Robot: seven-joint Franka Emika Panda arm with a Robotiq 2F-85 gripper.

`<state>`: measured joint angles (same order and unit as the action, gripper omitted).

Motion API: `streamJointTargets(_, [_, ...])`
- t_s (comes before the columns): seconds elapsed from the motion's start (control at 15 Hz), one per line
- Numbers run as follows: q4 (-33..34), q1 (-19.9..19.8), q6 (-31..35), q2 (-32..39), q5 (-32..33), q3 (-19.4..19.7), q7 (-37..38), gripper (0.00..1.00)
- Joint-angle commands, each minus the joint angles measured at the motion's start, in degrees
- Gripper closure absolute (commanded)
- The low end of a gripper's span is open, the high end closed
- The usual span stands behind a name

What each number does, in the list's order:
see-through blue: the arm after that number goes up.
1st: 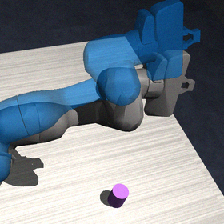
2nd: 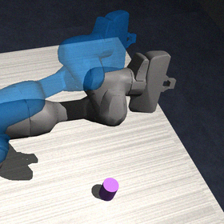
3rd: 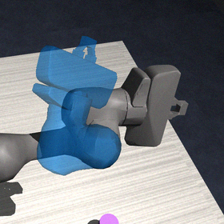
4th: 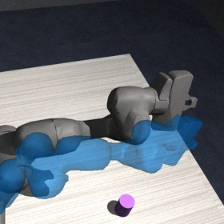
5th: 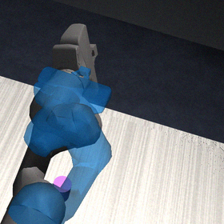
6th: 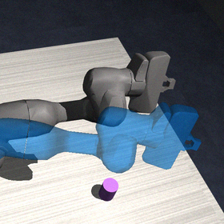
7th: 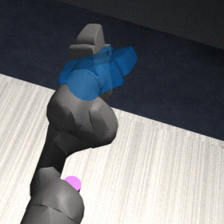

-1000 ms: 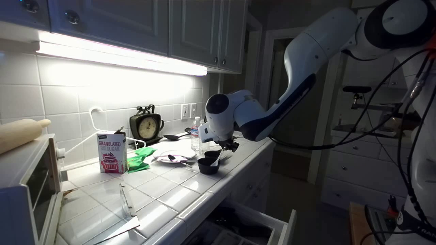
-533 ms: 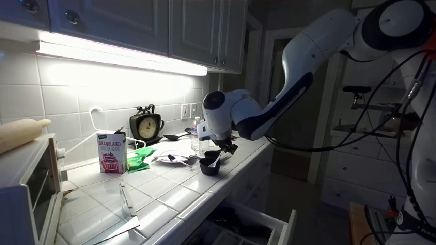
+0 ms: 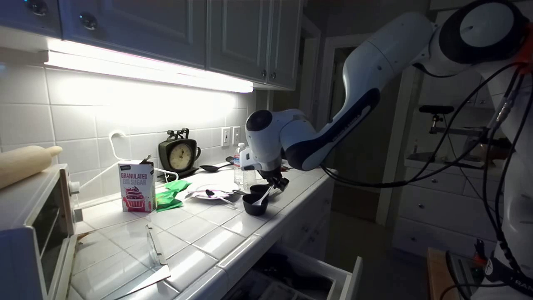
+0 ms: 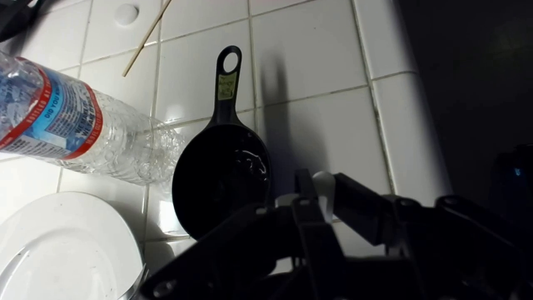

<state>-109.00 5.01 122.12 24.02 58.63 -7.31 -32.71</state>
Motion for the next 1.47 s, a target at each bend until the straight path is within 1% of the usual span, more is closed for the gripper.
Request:
streamJointTargets(0.0, [1.9,0.1,-1.0,1.2,-2.8,-0.1,0.6,0.96])
streamJointTargets(1.4, [3.1,-0.6,-0.5,0.8,-12.2,0.1,1.8,0.96])
